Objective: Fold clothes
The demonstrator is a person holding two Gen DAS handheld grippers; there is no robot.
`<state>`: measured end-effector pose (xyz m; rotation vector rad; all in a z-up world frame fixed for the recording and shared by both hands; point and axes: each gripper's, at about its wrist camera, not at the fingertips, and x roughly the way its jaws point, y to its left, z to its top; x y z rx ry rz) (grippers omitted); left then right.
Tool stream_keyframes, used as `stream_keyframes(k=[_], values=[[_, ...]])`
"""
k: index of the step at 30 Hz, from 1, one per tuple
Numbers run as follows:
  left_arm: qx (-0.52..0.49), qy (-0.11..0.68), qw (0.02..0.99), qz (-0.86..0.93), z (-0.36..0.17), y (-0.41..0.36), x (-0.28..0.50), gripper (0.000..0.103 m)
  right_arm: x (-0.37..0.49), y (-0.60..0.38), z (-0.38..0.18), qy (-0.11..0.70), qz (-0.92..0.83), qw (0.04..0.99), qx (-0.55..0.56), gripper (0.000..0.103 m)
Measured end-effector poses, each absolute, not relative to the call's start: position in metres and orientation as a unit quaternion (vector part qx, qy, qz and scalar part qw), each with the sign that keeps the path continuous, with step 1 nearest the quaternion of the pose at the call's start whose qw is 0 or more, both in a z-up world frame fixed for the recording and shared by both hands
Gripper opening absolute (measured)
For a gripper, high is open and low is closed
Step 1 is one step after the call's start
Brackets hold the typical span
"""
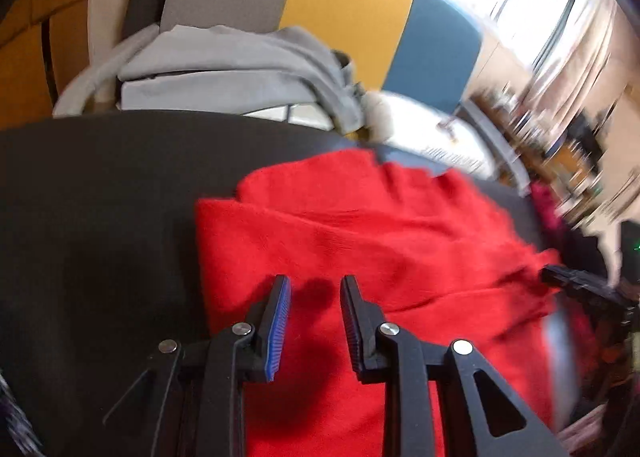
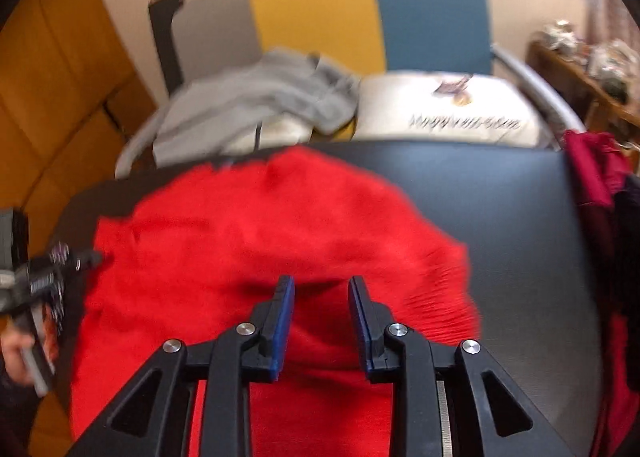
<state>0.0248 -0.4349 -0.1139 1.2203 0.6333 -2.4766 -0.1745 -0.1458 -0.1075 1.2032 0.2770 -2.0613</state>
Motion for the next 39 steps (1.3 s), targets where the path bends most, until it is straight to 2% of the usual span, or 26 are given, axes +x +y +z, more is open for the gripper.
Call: stream_keyframes(k=[4,8,16,22,24,26,27,28,34,39], values=[[0.441,0.212,0.173,-0.855,-0.132,-0.446,0.024,0.027,-0.19,-0.139,-0.144,0.116,-0.804,0.312,0.492,0.027],[0.431,0.215,0.181,-0.857,-0.139,-0.443,0.041,0.026,-0.192,-0.121,-0.155,0.07,-0.816,0.326,0.472,0.026],[0.428,0.197,0.198,-0.86,-0.139,-0.42,0.079,0.024,-0.16,-0.119,-0.16,0.11,-0.821,0.344,0.443,0.027],[0.415,0.181,0.164,-0.876,-0.102,-0.418,0.076,0.025,-0.173,-0.115,-0.141,0.054,-0.799,0.362,0.478,0.029],[0.392,0.172,0.133,-0.894,-0.082,-0.421,0.069,0.032,-0.178,-0.118,-0.117,0.036,-0.795,0.392,0.461,0.03],[0.389,0.143,0.112,-0.903,-0.07,-0.422,0.051,0.035,-0.184,-0.12,-0.093,0.019,-0.791,0.422,0.443,0.044],[0.4,0.143,0.103,-0.9,-0.071,-0.426,0.037,0.037,-0.186,-0.125,-0.086,0.016,-0.788,0.433,0.437,0.057],[0.411,0.142,0.093,-0.896,-0.073,-0.43,0.024,0.039,-0.192,-0.136,-0.083,0.02,-0.782,0.443,0.438,0.062],[0.49,0.125,0.021,-0.862,-0.098,-0.449,-0.05,0.042,-0.246,-0.221,-0.1,0.082,-0.734,0.476,0.477,0.062],[0.506,0.134,-0.021,-0.852,-0.113,-0.462,-0.086,0.043,-0.285,-0.263,-0.124,0.119,-0.693,0.494,0.512,0.062]])
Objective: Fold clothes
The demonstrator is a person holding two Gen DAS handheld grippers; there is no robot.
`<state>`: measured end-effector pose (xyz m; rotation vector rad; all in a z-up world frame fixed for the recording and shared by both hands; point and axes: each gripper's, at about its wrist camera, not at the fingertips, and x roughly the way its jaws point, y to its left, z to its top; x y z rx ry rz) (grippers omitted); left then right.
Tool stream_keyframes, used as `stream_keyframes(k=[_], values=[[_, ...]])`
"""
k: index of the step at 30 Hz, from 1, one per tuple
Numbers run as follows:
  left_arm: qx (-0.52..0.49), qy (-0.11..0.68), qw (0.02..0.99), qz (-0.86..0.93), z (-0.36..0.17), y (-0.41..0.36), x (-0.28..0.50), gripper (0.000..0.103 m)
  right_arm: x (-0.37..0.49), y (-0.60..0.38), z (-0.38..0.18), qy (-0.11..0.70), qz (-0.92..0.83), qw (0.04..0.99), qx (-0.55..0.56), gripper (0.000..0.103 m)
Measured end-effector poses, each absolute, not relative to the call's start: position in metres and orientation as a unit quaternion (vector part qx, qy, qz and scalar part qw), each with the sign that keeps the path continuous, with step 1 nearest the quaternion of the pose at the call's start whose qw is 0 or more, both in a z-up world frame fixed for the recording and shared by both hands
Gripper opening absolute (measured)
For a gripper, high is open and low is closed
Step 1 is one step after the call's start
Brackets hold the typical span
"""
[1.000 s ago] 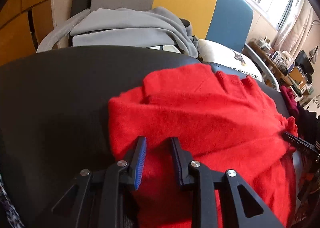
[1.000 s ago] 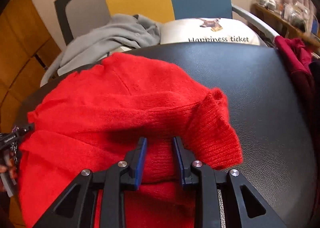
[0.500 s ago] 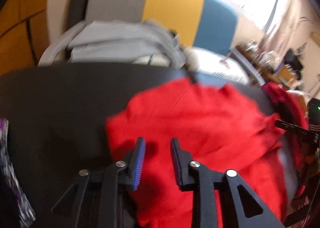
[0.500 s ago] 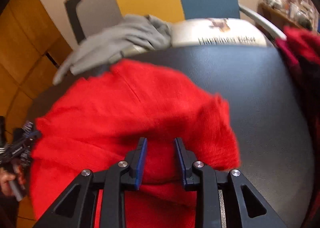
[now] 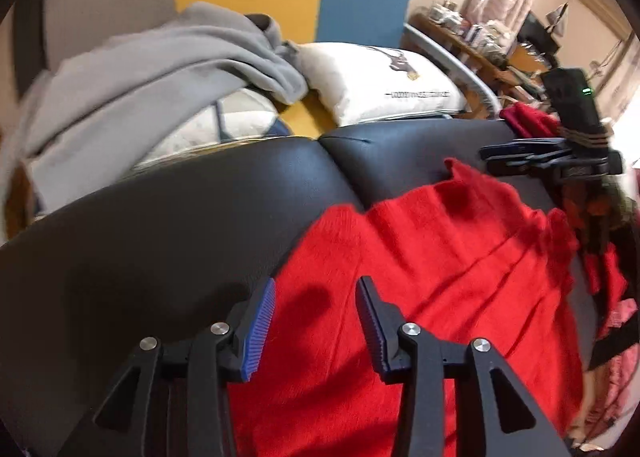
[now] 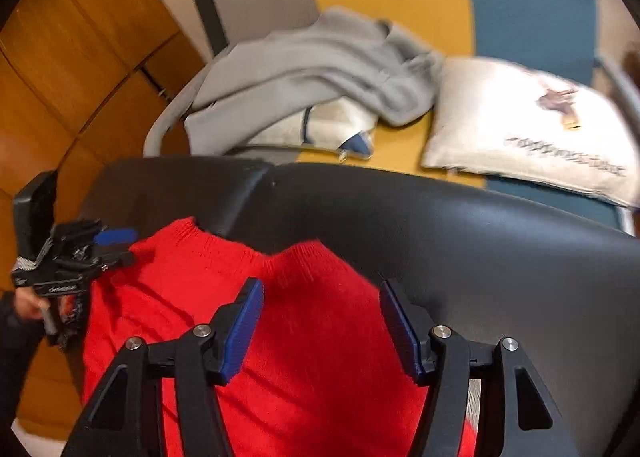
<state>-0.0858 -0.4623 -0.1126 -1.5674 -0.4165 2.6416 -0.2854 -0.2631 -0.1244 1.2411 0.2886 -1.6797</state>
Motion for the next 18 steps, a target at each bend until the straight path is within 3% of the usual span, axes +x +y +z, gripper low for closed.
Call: stream_keyframes(k=[6,7,8,9,10,12,18], values=[[-0.528,-0.116,0.054,0.84,-0.128,-0.461,-0.117,0.044,-0.291,-0.298,-0.151,0.161,-0.634,0.526,0.543,0.062],[-0.53,-0.114,0.057,0.838,-0.13,-0.46,-0.118,0.044,-0.29,-0.301,-0.152,0.168,-0.633,0.528,0.541,0.058],[-0.529,-0.118,0.059,0.838,-0.129,-0.46,-0.118,0.043,-0.29,-0.302,-0.153,0.173,-0.633,0.53,0.537,0.05],[-0.528,-0.125,0.063,0.838,-0.127,-0.461,-0.118,0.034,-0.289,-0.303,-0.153,0.176,-0.634,0.531,0.534,0.015],[-0.527,-0.14,0.07,0.836,-0.126,-0.461,-0.119,0.028,-0.287,-0.302,-0.152,0.179,-0.635,0.531,0.532,0.01],[-0.523,-0.14,0.075,0.838,-0.122,-0.455,-0.116,0.006,-0.284,-0.301,-0.151,0.185,-0.636,0.531,0.528,0.01],[-0.458,-0.154,0.063,0.873,-0.087,-0.449,-0.082,0.004,-0.263,-0.279,-0.118,0.167,-0.678,0.535,0.475,0.01]])
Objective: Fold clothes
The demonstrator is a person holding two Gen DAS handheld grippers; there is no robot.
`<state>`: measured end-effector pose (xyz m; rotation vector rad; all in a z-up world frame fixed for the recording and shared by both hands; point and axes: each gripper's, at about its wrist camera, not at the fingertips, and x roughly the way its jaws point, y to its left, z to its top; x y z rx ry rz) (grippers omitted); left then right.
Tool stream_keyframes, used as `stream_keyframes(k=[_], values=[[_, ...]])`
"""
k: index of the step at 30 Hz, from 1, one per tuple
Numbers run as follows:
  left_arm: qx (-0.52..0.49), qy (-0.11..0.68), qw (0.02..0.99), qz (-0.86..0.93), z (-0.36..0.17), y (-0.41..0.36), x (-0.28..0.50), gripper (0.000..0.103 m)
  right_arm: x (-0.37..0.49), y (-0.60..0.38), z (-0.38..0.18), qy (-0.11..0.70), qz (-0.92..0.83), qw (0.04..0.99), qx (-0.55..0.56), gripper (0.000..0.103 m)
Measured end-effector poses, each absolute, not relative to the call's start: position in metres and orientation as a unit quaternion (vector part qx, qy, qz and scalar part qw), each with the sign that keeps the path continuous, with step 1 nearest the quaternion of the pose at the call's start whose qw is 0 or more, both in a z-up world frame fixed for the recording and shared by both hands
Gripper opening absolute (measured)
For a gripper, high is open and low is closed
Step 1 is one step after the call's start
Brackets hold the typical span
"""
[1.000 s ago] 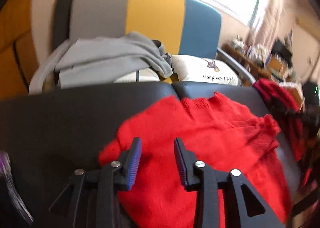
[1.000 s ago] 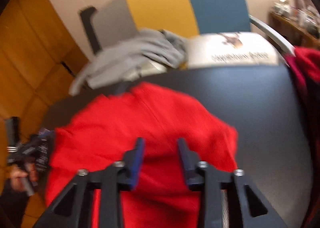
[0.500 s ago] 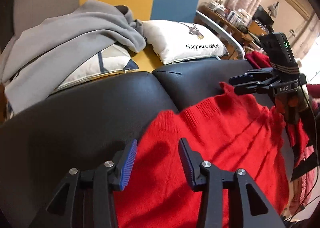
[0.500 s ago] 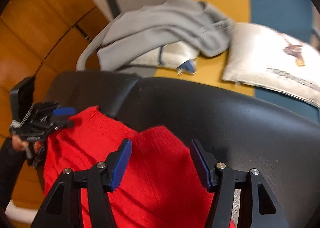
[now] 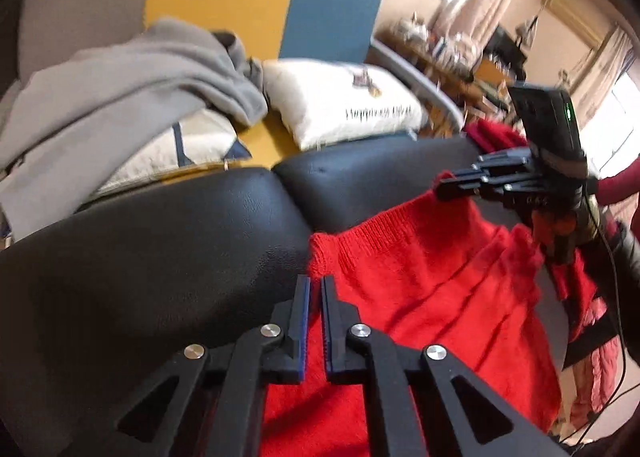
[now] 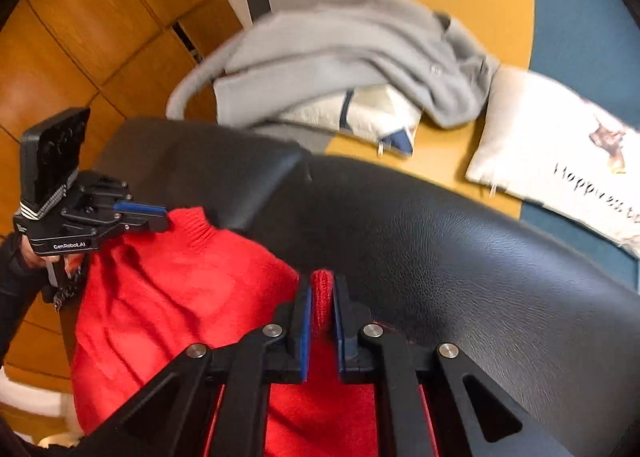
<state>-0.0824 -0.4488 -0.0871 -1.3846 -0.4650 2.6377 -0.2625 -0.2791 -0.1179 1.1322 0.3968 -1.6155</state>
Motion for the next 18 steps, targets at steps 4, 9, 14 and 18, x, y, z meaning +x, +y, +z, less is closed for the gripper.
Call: stream_keyframes(k=[4,9,14,18], values=[[-0.419,-0.157,0.064,0.892,-0.066,-0.436,-0.04,0.004,-0.232,-0.243,-0.086,0.141,-0.708,0.542,0.429,0.01],[-0.421,-0.159,0.057,0.891,-0.081,-0.413,0.003,0.004,-0.181,-0.189,-0.093,0.12,-0.729,0.537,0.407,0.009],[-0.461,-0.143,0.02,0.876,-0.111,-0.398,0.018,0.003,-0.16,-0.163,-0.152,0.126,-0.726,0.5,0.455,0.006],[-0.441,-0.168,0.003,0.882,-0.096,-0.408,0.03,0.004,-0.16,-0.15,-0.145,0.095,-0.735,0.491,0.458,0.009]])
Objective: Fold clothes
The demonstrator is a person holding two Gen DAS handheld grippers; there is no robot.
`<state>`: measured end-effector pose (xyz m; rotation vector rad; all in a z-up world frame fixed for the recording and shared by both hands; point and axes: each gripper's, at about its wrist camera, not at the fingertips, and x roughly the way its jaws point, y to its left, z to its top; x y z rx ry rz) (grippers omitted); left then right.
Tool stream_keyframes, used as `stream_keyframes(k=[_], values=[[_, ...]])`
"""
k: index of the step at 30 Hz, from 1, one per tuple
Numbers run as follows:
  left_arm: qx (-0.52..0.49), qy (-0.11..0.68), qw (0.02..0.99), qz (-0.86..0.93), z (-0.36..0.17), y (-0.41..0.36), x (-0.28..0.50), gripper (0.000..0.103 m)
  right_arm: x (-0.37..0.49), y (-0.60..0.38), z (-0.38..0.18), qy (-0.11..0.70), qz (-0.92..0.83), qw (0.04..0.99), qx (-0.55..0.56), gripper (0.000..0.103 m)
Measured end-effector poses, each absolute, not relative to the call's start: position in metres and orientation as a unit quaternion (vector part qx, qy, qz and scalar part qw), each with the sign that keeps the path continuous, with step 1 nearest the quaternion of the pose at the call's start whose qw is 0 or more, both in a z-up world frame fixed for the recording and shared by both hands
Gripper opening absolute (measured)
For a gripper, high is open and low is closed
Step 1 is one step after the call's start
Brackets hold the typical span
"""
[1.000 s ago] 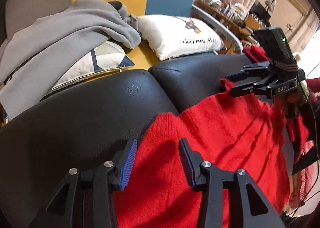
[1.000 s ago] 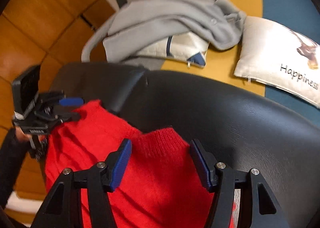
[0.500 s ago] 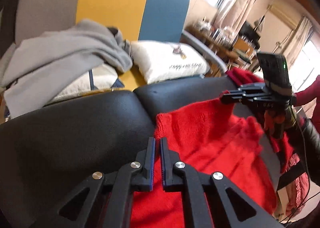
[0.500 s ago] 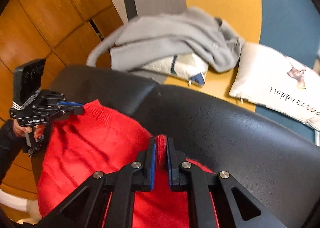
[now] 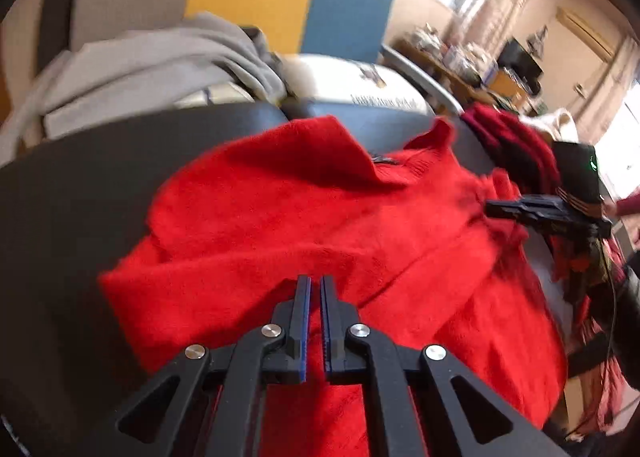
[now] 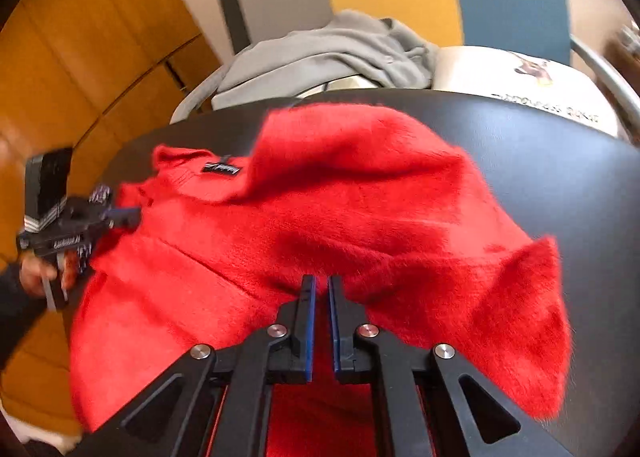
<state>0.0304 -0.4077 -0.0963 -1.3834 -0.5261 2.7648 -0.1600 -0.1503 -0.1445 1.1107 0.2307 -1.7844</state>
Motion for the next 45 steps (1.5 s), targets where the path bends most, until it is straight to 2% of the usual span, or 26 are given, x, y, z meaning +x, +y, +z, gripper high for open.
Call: stream_keyframes(k=[5,8,9,10,11,12,13,15,17,19,24,26,27,28,29,38,45], values=[[-0.407,-0.193,-0.018,0.893,-0.07,-0.426,0.027,0.009,-0.156,-0.157,-0.103,0.104,-0.742,0.508,0.424,0.009],[-0.406,-0.224,-0.024,0.885,-0.07,-0.439,0.008,0.013,-0.17,-0.177,-0.09,0.105,-0.744,0.506,0.424,0.017],[-0.411,-0.22,-0.029,0.884,-0.071,-0.442,-0.001,0.019,-0.176,-0.185,-0.088,0.109,-0.743,0.503,0.427,0.029],[-0.418,-0.212,-0.03,0.883,-0.072,-0.446,-0.011,0.021,-0.186,-0.196,-0.088,0.117,-0.744,0.499,0.428,0.048],[-0.429,-0.191,-0.022,0.882,-0.075,-0.449,-0.024,0.023,-0.198,-0.207,-0.09,0.128,-0.743,0.494,0.433,0.055],[-0.44,-0.168,-0.024,0.882,-0.078,-0.452,-0.033,0.026,-0.208,-0.216,-0.094,0.139,-0.74,0.49,0.44,0.059],[-0.449,-0.148,-0.023,0.881,-0.081,-0.454,-0.041,0.027,-0.219,-0.225,-0.097,0.15,-0.736,0.485,0.447,0.058],[-0.471,-0.12,-0.004,0.874,-0.089,-0.459,-0.062,0.036,-0.237,-0.243,-0.106,0.165,-0.718,0.49,0.466,0.059],[-0.482,-0.116,0.012,0.868,-0.097,-0.466,-0.078,0.039,-0.255,-0.261,-0.116,0.178,-0.695,0.498,0.486,0.058],[-0.486,-0.119,0.024,0.866,-0.103,-0.472,-0.092,0.046,-0.269,-0.279,-0.127,0.191,-0.679,0.503,0.499,0.058],[-0.511,-0.128,0.059,0.848,-0.122,-0.469,-0.116,0.048,-0.278,-0.308,-0.152,0.201,-0.637,0.521,0.531,0.057],[-0.519,-0.127,0.065,0.843,-0.128,-0.464,-0.119,0.04,-0.275,-0.308,-0.151,0.203,-0.641,0.522,0.525,0.039],[-0.521,-0.138,0.065,0.84,-0.127,-0.463,-0.119,0.021,-0.273,-0.307,-0.15,0.203,-0.645,0.522,0.52,0.01],[-0.522,-0.145,0.064,0.838,-0.127,-0.462,-0.119,0.009,-0.272,-0.306,-0.148,0.204,-0.649,0.522,0.515,0.012],[-0.52,-0.139,0.062,0.841,-0.124,-0.458,-0.116,0.004,-0.269,-0.304,-0.145,0.208,-0.655,0.521,0.507,0.012],[-0.415,-0.136,0.064,0.897,-0.078,-0.419,-0.023,0.004,-0.183,-0.226,-0.094,0.164,-0.716,0.552,0.395,0.012],[-0.449,-0.12,0.048,0.884,-0.112,-0.39,0.007,0.004,-0.129,-0.182,-0.147,0.139,-0.724,0.534,0.413,0.012]])
